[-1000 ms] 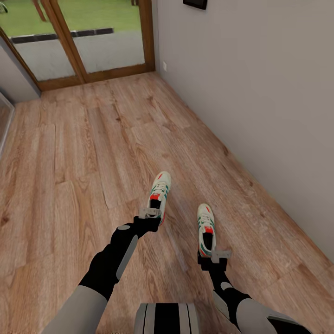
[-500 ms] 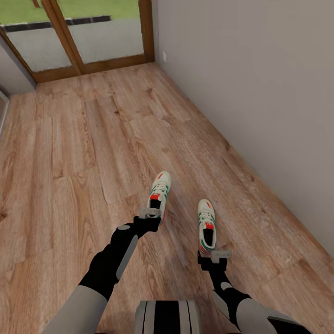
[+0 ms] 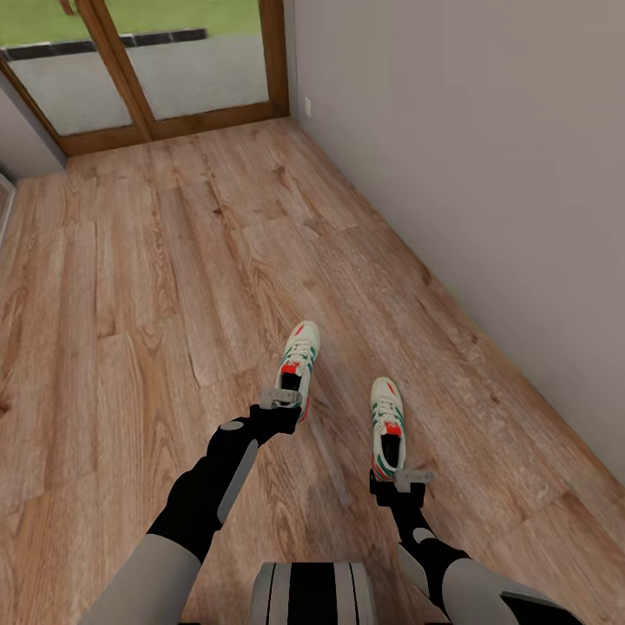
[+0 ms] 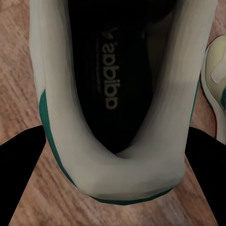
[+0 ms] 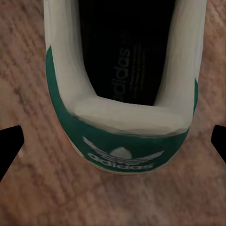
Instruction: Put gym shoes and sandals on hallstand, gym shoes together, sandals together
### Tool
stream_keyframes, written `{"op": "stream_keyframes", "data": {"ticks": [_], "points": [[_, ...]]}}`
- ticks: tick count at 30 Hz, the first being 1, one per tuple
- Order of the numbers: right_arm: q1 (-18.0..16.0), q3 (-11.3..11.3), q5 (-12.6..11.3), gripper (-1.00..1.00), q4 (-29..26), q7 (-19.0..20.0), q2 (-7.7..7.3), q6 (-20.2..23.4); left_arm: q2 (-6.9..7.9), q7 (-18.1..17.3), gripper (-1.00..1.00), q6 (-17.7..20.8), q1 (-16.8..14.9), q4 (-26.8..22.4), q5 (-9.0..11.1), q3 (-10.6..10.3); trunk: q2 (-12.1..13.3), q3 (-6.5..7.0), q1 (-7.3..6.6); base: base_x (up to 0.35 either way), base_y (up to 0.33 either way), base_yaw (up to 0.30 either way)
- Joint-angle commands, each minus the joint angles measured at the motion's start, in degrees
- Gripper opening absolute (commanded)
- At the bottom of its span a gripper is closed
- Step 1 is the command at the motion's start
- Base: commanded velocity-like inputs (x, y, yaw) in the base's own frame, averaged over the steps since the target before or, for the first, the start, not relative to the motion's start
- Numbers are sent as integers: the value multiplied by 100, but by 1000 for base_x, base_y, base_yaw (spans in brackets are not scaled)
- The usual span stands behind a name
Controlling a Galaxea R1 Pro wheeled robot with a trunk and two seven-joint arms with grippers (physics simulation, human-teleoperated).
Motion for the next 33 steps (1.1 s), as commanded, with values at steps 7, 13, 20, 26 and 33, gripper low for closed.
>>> {"op": "stream_keyframes", "data": {"ticks": [7, 13, 20, 26, 33], "points": [[-3, -37, 60, 100, 5, -32, 2, -10, 0, 12, -100, 31, -1, -5, 60, 1, -1, -3, -1, 48, 0, 0], [-3, -37, 63, 100, 5, -32, 2, -9, 0, 12, -100, 31, -2, -5, 61, 1, -1, -3, -1, 56, 0, 0], [-3, -37, 65, 100, 5, -32, 2, -12, 0, 12, -100, 31, -2, -5, 61, 1, -1, -3, -1, 43, 0, 0], [-3, -37, 60, -100, 5, -32, 2, -12, 0, 12, -100, 31, -2, -5, 62, 1, -1, -3, -1, 1, 0, 0], [-3, -37, 60, -100, 5, -32, 2, -12, 0, 12, -100, 31, 0, -5, 59, 1, -1, -3, -1, 0, 0, 0]]}}
